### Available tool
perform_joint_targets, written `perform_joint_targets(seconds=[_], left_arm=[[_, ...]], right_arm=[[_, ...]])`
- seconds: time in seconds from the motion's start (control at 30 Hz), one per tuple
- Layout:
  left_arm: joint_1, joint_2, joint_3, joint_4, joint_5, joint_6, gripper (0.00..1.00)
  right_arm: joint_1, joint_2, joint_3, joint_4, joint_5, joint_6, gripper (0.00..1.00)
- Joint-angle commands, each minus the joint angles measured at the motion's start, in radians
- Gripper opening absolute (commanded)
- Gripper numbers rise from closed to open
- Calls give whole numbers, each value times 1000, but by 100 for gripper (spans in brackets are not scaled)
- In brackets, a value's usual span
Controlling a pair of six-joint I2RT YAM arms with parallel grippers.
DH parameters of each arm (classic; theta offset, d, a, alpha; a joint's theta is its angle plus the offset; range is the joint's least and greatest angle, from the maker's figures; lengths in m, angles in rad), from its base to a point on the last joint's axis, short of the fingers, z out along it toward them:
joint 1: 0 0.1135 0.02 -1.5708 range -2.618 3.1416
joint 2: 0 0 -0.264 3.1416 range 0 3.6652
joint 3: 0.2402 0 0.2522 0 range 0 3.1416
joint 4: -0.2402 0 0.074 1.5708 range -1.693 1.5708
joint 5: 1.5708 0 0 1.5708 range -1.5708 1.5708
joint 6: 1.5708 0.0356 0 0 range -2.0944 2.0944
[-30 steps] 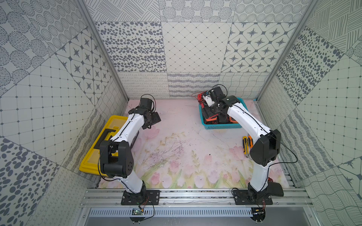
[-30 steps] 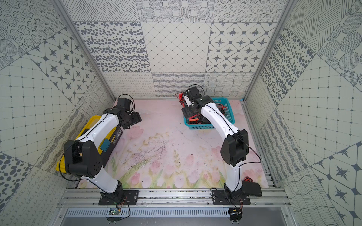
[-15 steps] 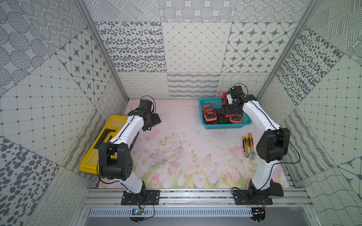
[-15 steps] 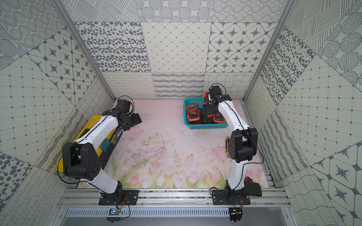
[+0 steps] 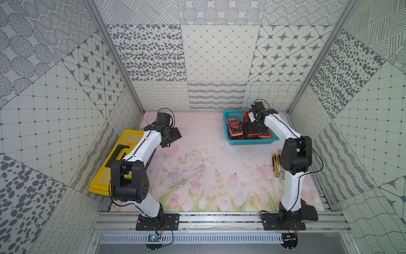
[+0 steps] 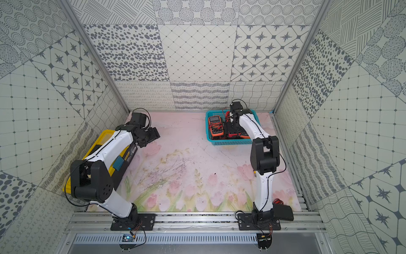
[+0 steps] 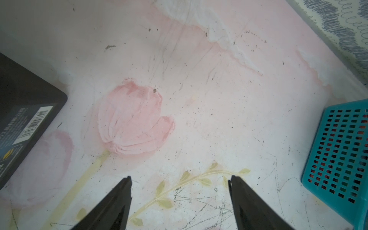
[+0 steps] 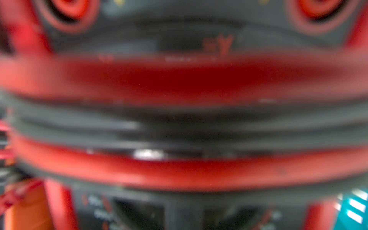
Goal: Put the multimeter into the basket
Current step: Place the multimeter in the basket.
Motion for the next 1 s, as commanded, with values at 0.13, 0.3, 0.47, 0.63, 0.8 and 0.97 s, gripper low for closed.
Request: perform_joint_targets(seconds=[0.13, 0.3, 0.47, 0.63, 0.8, 0.97], left_arm=[[-3, 7, 6, 13, 26, -11, 82], [-3, 9, 20, 10, 24, -13, 82], [-3, 5, 24, 8, 24, -11, 82], [-3, -10, 25, 4, 15, -3, 82], [-2, -33, 17, 7, 5, 1, 82], [-3, -88, -44, 55, -17, 4, 82]], right_arm=[[5, 13, 57, 38, 14, 23, 69], [5, -23, 51, 39, -17, 34, 99], [7, -72, 48, 41, -18, 47, 99], [7, -136, 26, 60, -7, 64, 99], [7, -220, -47, 92, 58, 80, 99], [7, -358, -213, 202, 92, 100, 99]])
